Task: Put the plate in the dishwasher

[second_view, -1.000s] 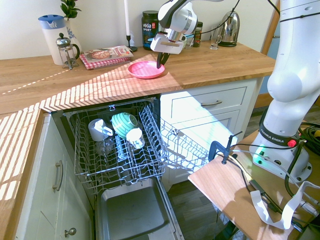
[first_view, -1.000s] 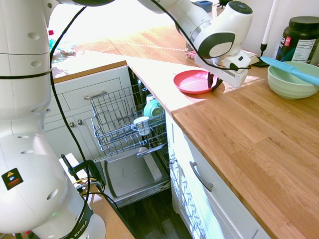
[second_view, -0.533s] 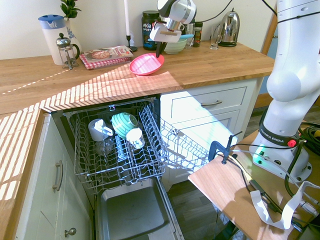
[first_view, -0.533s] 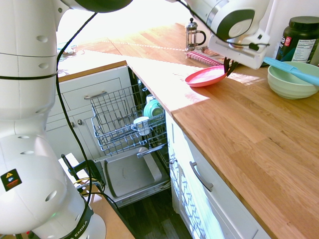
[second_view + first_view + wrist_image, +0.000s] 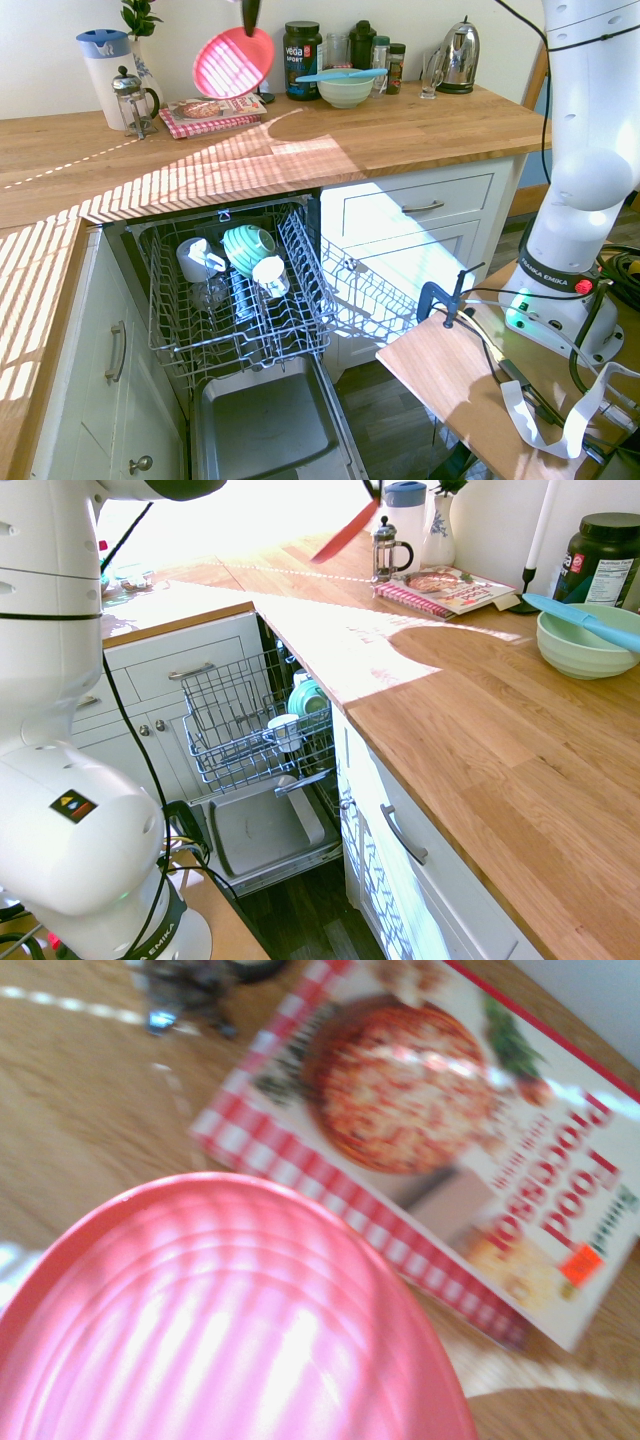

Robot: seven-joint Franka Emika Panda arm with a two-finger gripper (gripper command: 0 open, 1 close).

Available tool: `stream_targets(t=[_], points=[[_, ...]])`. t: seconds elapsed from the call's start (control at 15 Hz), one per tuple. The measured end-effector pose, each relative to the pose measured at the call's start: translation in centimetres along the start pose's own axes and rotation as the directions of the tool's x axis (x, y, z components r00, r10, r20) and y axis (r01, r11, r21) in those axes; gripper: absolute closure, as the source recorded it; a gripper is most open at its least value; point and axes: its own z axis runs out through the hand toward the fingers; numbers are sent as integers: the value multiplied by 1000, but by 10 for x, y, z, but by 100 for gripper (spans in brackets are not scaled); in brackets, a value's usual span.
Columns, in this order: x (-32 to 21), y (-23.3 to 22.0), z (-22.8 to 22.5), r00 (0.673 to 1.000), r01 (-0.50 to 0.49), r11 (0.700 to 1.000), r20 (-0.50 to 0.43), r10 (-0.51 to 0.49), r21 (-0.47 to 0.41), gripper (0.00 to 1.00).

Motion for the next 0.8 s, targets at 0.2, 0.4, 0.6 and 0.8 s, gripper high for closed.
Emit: stream_targets(t=[0.2,0.4,0.6,0.8], points=[[-167,-143,13,978,182,978,-85,-191,-104,100],[-302,-177,87,914,351,901,-116,-388,-254,100],[-342,-159,138,828,464,792,-124,-547,-398,100],[-370,-170,170,719,547,674,-134,-682,-497,100]])
